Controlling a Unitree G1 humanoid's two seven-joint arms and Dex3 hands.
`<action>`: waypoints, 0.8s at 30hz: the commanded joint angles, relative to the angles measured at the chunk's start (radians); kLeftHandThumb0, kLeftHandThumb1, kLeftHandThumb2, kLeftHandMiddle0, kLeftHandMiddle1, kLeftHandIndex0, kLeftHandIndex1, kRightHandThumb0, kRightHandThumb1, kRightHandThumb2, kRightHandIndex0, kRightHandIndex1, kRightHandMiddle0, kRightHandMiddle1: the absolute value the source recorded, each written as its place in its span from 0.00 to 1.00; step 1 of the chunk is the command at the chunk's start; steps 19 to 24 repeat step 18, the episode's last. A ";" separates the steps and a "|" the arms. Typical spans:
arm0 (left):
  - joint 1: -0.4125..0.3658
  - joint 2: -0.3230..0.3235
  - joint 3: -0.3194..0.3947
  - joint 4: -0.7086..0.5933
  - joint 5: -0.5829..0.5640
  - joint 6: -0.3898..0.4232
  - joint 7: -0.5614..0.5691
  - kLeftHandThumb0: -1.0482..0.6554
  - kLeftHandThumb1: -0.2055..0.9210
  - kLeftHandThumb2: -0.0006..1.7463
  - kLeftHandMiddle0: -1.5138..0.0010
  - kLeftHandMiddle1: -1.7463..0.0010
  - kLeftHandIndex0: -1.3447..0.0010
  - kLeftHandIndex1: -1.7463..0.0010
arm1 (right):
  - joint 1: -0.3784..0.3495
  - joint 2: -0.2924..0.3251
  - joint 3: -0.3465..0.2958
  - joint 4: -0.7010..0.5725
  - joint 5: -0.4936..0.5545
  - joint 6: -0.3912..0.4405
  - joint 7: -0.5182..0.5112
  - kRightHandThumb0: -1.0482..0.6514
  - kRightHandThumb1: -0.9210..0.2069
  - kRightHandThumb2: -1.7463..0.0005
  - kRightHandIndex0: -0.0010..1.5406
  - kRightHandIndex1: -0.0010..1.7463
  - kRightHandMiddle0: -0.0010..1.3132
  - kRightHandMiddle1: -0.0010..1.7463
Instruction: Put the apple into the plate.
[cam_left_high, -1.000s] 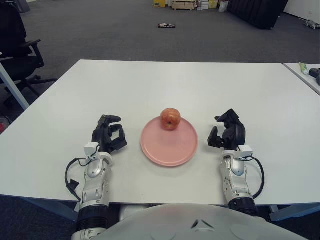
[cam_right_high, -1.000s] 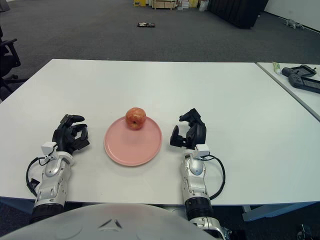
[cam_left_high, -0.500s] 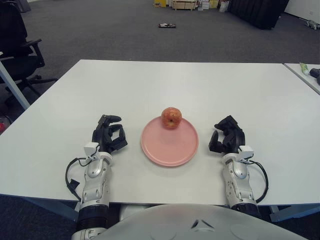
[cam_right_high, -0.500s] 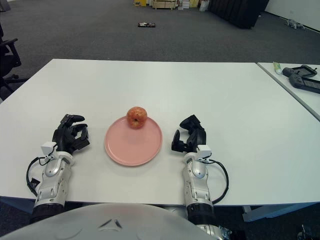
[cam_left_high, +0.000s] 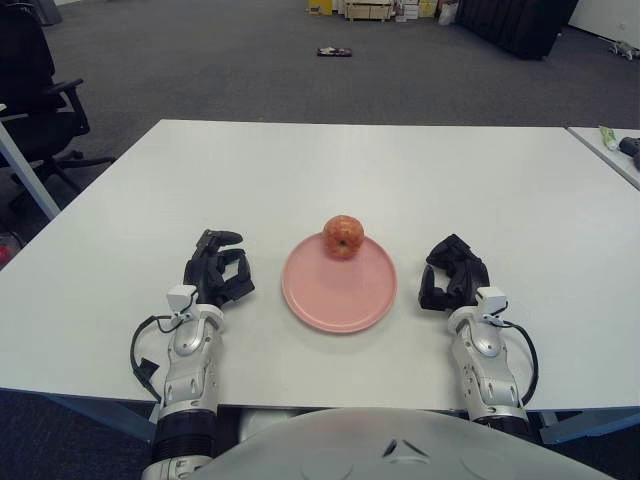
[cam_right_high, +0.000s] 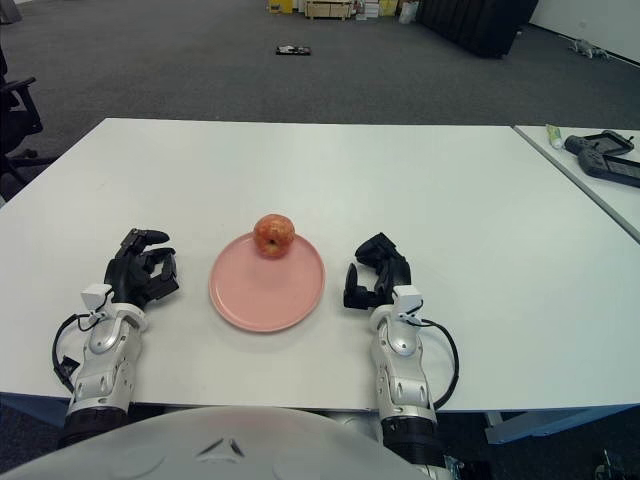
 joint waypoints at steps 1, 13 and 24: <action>0.005 0.004 -0.006 0.013 0.001 0.021 -0.007 0.61 0.49 0.74 0.64 0.01 0.70 0.00 | 0.030 0.001 0.001 0.010 0.002 0.081 0.005 0.61 0.90 0.00 0.61 1.00 0.55 0.93; 0.009 0.009 -0.014 -0.004 0.004 0.035 -0.015 0.61 0.54 0.71 0.66 0.00 0.73 0.00 | 0.046 -0.004 0.007 -0.017 -0.020 0.122 0.004 0.61 0.89 0.00 0.61 1.00 0.55 0.94; 0.012 0.014 -0.020 -0.009 0.011 0.041 -0.015 0.61 0.54 0.70 0.66 0.02 0.73 0.00 | 0.050 -0.003 0.004 -0.020 -0.018 0.120 0.006 0.61 0.89 0.00 0.61 1.00 0.55 0.94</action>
